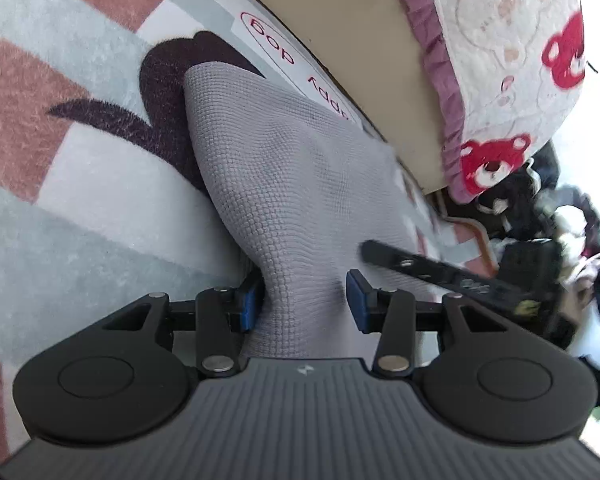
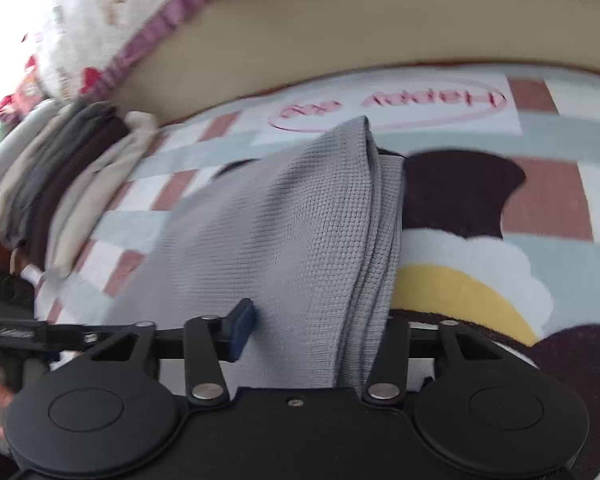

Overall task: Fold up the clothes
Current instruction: 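Lift the folded grey garment with both grippers toward the clothes stack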

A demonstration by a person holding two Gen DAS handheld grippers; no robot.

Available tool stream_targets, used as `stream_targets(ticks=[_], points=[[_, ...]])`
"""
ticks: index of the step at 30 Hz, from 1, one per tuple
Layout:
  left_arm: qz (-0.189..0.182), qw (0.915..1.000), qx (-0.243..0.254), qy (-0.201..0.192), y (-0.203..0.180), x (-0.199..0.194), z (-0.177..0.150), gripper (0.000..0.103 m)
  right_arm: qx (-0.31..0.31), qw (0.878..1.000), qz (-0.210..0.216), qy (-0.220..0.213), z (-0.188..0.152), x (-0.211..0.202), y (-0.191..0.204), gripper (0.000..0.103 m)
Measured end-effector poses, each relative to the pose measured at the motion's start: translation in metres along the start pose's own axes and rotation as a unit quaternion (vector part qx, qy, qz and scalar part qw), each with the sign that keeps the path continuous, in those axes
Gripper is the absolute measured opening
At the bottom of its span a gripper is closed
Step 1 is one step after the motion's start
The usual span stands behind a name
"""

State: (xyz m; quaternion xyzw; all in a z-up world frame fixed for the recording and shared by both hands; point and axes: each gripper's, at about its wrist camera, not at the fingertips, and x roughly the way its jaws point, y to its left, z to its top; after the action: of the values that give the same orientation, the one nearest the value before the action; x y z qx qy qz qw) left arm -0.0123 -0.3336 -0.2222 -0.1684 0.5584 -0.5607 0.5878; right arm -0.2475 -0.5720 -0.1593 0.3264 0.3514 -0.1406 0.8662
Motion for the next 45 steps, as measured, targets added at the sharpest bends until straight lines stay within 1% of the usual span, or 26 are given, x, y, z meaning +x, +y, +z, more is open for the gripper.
stream_targets(ticks=[1,2,4,5,8,10,12,16,19,22,26,29,31,33,34,36,39,40,42,45], points=[[-0.002,1.0,-0.005,-0.004,0.002,0.001,0.0,0.036,0.008,1.0,0.002,-0.01,0.0,0.003,0.0,0.065],[-0.004,0.9999,-0.011,-0.008,0.004,0.001,0.0,0.032,0.011,1.0,0.001,-0.018,0.0,0.006,0.001,0.066],[0.006,0.9997,-0.006,-0.024,0.001,0.001,-0.002,0.027,0.0,1.0,-0.005,-0.029,0.0,0.005,0.013,0.037],[0.014,0.9994,0.002,-0.032,-0.003,0.0,-0.003,0.024,-0.014,0.999,-0.008,-0.039,-0.001,0.0,0.02,0.024],[0.032,0.9975,0.035,-0.053,-0.023,-0.011,-0.003,0.018,-0.036,0.997,-0.016,-0.07,-0.003,-0.02,0.047,0.023],[0.039,0.9955,0.055,-0.067,-0.037,-0.02,-0.002,0.017,-0.05,0.995,-0.025,-0.079,-0.001,-0.034,0.07,0.023],[0.038,0.9935,0.07,-0.082,-0.049,-0.035,0.001,0.017,-0.069,0.994,-0.026,-0.085,0.005,-0.046,0.093,0.023],[0.04,0.986,0.104,-0.125,-0.072,-0.075,0.007,0.017,-0.098,0.989,-0.002,-0.108,0.019,-0.071,0.129,0.023],[0.037,0.98,0.109,-0.162,-0.085,-0.113,0.012,0.017,-0.12,0.984,0.021,-0.128,0.032,-0.085,0.157,0.023],[0.044,0.9718,0.113,-0.202,-0.095,-0.157,0.013,0.017,-0.146,0.978,0.054,-0.14,0.047,-0.096,0.192,0.023],[0.074,0.9561,0.132,-0.251,-0.109,-0.218,0.019,0.017,-0.201,0.964,0.103,-0.141,0.07,-0.105,0.248,0.023],[0.105,0.9393,0.172,-0.278,-0.124,-0.263,0.041,0.016,-0.216,0.954,0.147,-0.146,0.093,-0.106,0.292,0.023],[0.138,0.9306,0.186,-0.283,-0.133,-0.293,0.06,0.016,-0.216,0.951,0.164,-0.151,0.108,-0.102,0.32,0.023],[0.173,0.9231,0.188,-0.287,-0.144,-0.326,0.08,0.016,-0.223,0.947,0.172,-0.156,0.121,-0.097,0.353,0.023],[0.193,0.9168,0.188,-0.295,-0.15,-0.342,0.091,0.016,-0.224,0.945,0.176,-0.16,0.128,-0.094,0.372,0.023],[0.238,0.8995,0.19,-0.313,-0.164,-0.369,0.109,0.015,-0.211,0.944,0.191,-0.165,0.14,-0.09,0.401,0.023],[0.305,0.8717,0.211,-0.32,-0.185,-0.392,0.134,0.015,-0.207,0.941,0.209,-0.166,0.151,-0.079,0.435,0.023],[0.321,0.8645,0.217,-0.32,-0.189,-0.396,0.141,0.014,-0.205,0.941,0.213,-0.166,0.153,-0.074,0.443,0.023],[0.345,0.8546,0.224,-0.317,-0.192,-0.4,0.153,0.013,-0.195,0.941,0.224,-0.165,0.156,-0.064,0.454,0.023],[0.369,0.8447,0.226,-0.315,-0.185,-0.403,0.177,0.012,-0.187,0.936,0.247,-0.165,0.166,-0.048,0.473,0.023]])
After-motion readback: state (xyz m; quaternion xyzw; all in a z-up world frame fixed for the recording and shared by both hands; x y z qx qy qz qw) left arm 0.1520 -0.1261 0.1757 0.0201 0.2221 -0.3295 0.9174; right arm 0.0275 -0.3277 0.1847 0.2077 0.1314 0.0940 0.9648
